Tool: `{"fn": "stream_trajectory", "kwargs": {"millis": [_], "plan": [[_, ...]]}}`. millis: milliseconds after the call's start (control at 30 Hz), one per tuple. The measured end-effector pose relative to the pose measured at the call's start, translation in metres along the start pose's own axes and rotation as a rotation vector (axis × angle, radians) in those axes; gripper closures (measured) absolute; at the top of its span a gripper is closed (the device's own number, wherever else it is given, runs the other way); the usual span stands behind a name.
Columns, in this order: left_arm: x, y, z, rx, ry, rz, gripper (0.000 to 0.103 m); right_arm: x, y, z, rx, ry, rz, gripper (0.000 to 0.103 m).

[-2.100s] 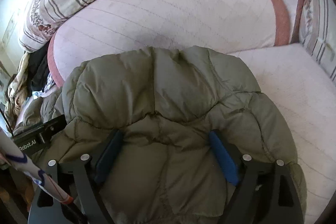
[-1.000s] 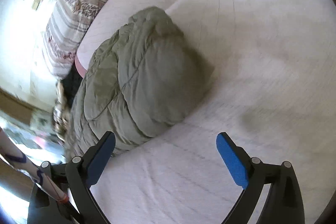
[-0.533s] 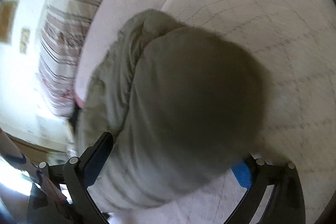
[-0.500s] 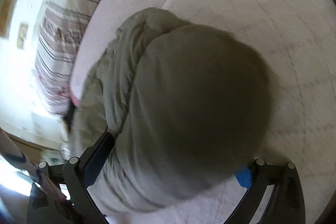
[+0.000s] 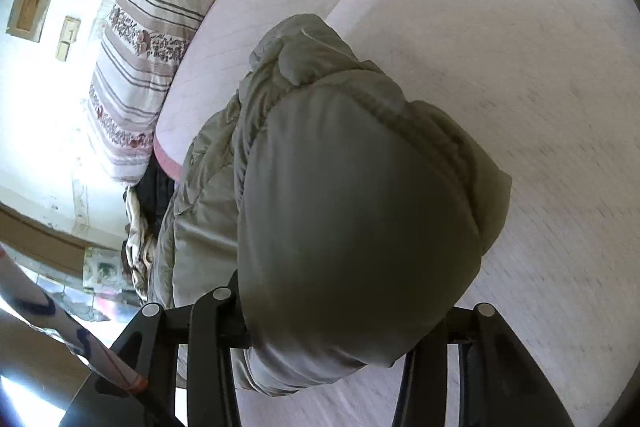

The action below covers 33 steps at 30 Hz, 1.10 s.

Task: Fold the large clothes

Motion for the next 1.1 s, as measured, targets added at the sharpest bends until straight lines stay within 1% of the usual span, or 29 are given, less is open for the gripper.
{"fn": "stream_trajectory", "kwargs": {"millis": [33, 67, 100, 133, 167, 200, 233, 333, 367, 433, 467, 500, 567, 600, 633, 700, 767, 800, 900, 967, 1033, 1100], "plan": [[-0.003, 0.006, -0.003, 0.010, 0.009, 0.012, 0.035, -0.007, -0.007, 0.004, 0.001, 0.009, 0.004, 0.054], [-0.005, 0.013, -0.007, 0.014, 0.025, 0.046, 0.033, -0.012, -0.013, 0.003, 0.003, 0.018, -0.012, 0.053], [-0.004, 0.019, -0.008, 0.007, 0.036, 0.076, 0.029, -0.014, -0.018, 0.003, 0.006, 0.022, -0.030, 0.049], [-0.004, 0.023, -0.007, -0.006, 0.048, 0.118, 0.029, -0.015, -0.021, 0.001, 0.010, 0.029, -0.048, 0.042], [-0.003, 0.025, -0.003, -0.020, 0.055, 0.144, 0.029, -0.014, -0.023, -0.001, 0.009, 0.036, -0.046, 0.038], [-0.001, 0.025, 0.001, -0.029, 0.059, 0.155, 0.029, -0.014, -0.026, -0.002, -0.002, 0.043, -0.043, 0.031], [0.003, 0.026, 0.009, -0.034, 0.056, 0.148, 0.029, -0.013, -0.030, 0.001, -0.020, 0.046, -0.045, 0.027], [0.005, 0.034, 0.029, -0.067, 0.069, 0.123, 0.029, -0.009, -0.031, 0.014, -0.029, 0.034, -0.025, 0.025], [0.006, 0.040, 0.036, -0.066, 0.072, 0.120, 0.029, -0.008, -0.032, 0.023, -0.040, 0.024, -0.009, 0.024], [0.009, 0.053, 0.047, -0.048, 0.057, 0.103, 0.028, -0.004, -0.037, 0.035, -0.055, 0.010, 0.011, 0.022], [0.013, 0.059, 0.052, -0.028, 0.041, 0.087, 0.027, -0.001, -0.040, 0.045, -0.072, -0.010, 0.032, 0.021], [0.018, 0.070, 0.060, 0.012, 0.014, 0.064, 0.027, 0.003, -0.044, 0.055, -0.093, -0.033, 0.058, 0.019], [0.027, 0.084, 0.073, 0.072, -0.019, 0.039, 0.027, 0.014, -0.052, 0.077, -0.164, -0.082, 0.127, 0.018], [0.029, 0.090, 0.079, 0.092, -0.033, 0.030, 0.027, 0.021, -0.054, 0.088, -0.221, -0.117, 0.184, 0.018], [0.032, 0.091, 0.086, 0.107, -0.048, 0.019, 0.027, 0.027, -0.052, 0.097, -0.255, -0.143, 0.236, 0.018], [0.039, 0.083, 0.096, 0.124, -0.088, -0.028, 0.027, 0.034, -0.033, 0.108, -0.259, -0.174, 0.319, 0.018], [0.043, 0.064, 0.101, 0.146, -0.129, -0.096, 0.027, 0.032, -0.008, 0.112, -0.223, -0.186, 0.376, 0.018], [0.043, 0.049, 0.099, 0.154, -0.148, -0.142, 0.027, 0.029, 0.009, 0.111, -0.202, -0.188, 0.414, 0.018], [0.037, 0.012, 0.082, 0.160, -0.172, -0.253, 0.026, 0.003, 0.075, 0.090, -0.144, -0.173, 0.594, 0.019], [0.033, -0.009, 0.063, 0.171, -0.166, -0.323, 0.026, -0.013, 0.106, 0.067, -0.118, -0.153, 0.658, 0.020], [0.030, -0.012, 0.042, 0.244, -0.163, -0.374, 0.026, -0.024, 0.125, 0.039, -0.118, -0.128, 0.667, 0.022], [0.031, -0.001, 0.024, 0.340, -0.158, -0.400, 0.026, -0.033, 0.129, 0.007, -0.141, -0.095, 0.694, 0.024]]}}
Point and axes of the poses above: each gripper's, at about its wrist camera, not at the fingertips, and z roughly against the way its jaws point, y to its left, x to its top, the point moved 10 cm from there along -z, roughly the way its jaws point, and after that the axes turned 14 degrees about -y, right-handed, at the moved point
